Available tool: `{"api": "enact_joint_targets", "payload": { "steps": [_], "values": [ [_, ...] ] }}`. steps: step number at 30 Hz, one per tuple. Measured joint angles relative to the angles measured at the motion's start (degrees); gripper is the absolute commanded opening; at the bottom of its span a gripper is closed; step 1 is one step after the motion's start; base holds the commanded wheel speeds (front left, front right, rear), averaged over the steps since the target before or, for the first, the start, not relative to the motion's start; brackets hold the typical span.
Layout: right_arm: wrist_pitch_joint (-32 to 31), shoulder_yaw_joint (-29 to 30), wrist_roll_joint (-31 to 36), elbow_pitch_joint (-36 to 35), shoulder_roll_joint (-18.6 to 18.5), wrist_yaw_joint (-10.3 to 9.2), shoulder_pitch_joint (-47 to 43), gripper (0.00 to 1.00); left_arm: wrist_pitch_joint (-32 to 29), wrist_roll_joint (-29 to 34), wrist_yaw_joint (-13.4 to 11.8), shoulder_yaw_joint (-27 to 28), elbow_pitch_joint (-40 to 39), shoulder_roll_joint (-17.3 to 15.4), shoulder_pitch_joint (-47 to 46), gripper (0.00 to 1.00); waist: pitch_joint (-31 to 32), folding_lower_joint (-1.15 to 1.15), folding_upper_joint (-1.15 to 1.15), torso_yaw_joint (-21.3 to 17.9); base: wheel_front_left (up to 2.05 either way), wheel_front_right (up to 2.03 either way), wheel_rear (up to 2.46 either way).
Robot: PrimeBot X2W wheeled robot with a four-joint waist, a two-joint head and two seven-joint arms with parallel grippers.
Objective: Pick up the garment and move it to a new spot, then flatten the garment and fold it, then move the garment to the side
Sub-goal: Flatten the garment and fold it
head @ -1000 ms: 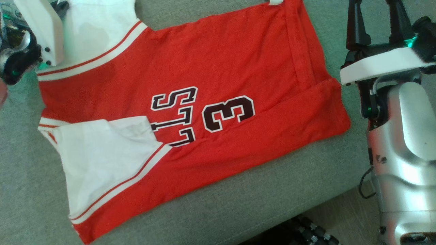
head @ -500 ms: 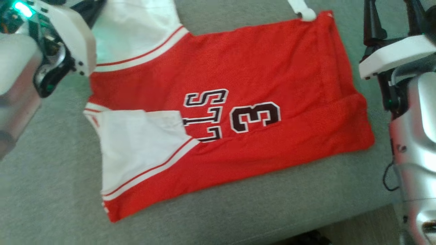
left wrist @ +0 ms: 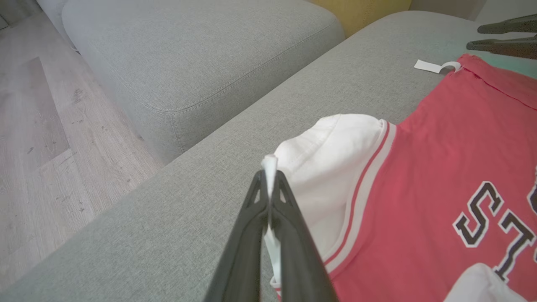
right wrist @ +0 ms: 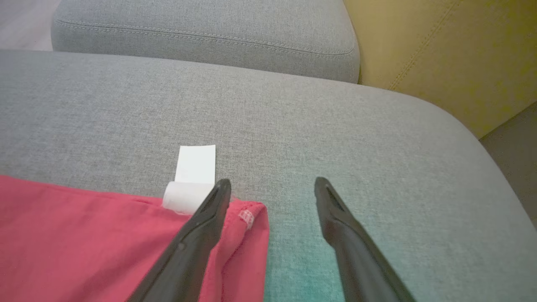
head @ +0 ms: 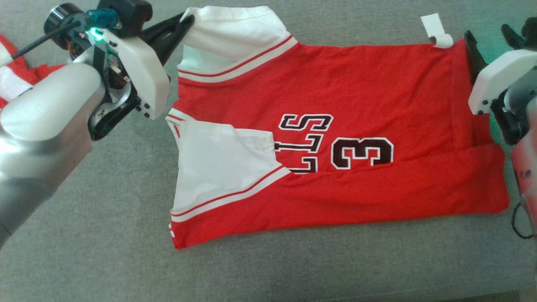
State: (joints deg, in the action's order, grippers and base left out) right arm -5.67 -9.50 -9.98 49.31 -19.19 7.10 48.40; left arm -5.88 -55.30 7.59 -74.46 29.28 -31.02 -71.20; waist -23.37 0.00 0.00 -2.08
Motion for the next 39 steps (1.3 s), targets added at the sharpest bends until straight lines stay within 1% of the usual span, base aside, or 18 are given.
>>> {"api": "enact_joint_targets", "payload": {
  "steps": [4,10,13,14,15,16,22,25,29,32,37,39],
  "values": [
    [-1.1,-1.9,-1.9,4.2,0.0,0.0,1.8,1.0,0.2,0.6,0.0,-0.1,-0.3,0.1,0.1,0.0,-0.4,0.0,0.0,0.7,0.0,0.0,0.0],
    [-2.5,-4.9,-3.3,9.2,-0.3,0.0,3.6,1.0,0.2,0.6,0.0,-0.2,-0.2,0.2,0.1,0.0,-0.4,0.0,0.0,0.4,0.0,0.0,0.0],
    [-3.6,-5.4,-5.3,11.3,-0.4,0.0,5.0,1.0,0.2,0.6,0.0,-0.3,0.3,0.2,0.1,0.0,-0.4,0.0,0.0,0.2,0.0,0.0,0.0],
    [-3.7,-5.6,-6.1,11.8,-0.4,0.01,5.2,0.67,0.2,0.8,0.0,-0.3,0.4,0.2,0.1,0.0,-0.4,0.0,0.0,0.2,0.0,0.0,0.0],
    [-3.8,-6.1,-6.6,12.0,-0.4,0.0,5.3,0.07,0.2,0.9,0.0,-0.3,0.5,0.2,0.1,0.0,-0.4,0.0,0.0,0.1,0.0,0.0,0.0],
    [-3.8,-6.6,-7.2,12.2,-0.4,0.01,5.3,0.0,0.3,0.9,0.0,-0.3,0.8,0.2,0.1,0.0,-0.4,0.0,0.0,0.1,0.0,0.0,0.0],
    [-2.1,-7.3,-10.4,12.7,-0.4,0.01,5.5,0.0,0.5,0.9,-0.2,-0.2,2.4,0.2,0.1,0.0,-0.5,0.0,0.0,-0.2,0.0,0.0,0.0],
    [0.1,-7.9,-12.0,12.7,-0.4,0.01,6.4,0.0,1.4,0.9,-0.7,0.1,3.7,0.2,-0.1,0.0,-0.9,0.0,0.0,-0.4,0.0,0.0,0.0],
    [3.3,-8.6,-14.0,12.1,-0.2,0.01,8.8,0.0,3.6,1.5,-1.6,0.6,5.8,0.2,-0.6,0.0,-1.5,0.01,0.0,-0.7,0.0,0.0,0.0],
    [5.8,-8.9,-15.2,11.5,0.0,0.01,11.0,0.0,5.1,1.9,-1.8,1.1,7.8,0.3,-2.0,0.0,-2.0,0.01,0.0,-1.0,0.0,0.0,0.0],
    [10.8,-9.8,-17.6,10.3,0.2,0.01,13.3,0.0,9.6,3.6,-3.0,2.5,11.1,1.7,-4.8,0.0,-2.5,0.01,0.0,-1.2,0.0,0.0,0.0],
    [12.7,-10.3,-18.4,10.0,0.2,0.01,13.7,0.0,11.4,4.0,-3.1,3.0,12.3,2.1,-5.6,0.0,-2.6,0.01,0.0,-1.3,0.0,0.0,0.0]
  ]
}}
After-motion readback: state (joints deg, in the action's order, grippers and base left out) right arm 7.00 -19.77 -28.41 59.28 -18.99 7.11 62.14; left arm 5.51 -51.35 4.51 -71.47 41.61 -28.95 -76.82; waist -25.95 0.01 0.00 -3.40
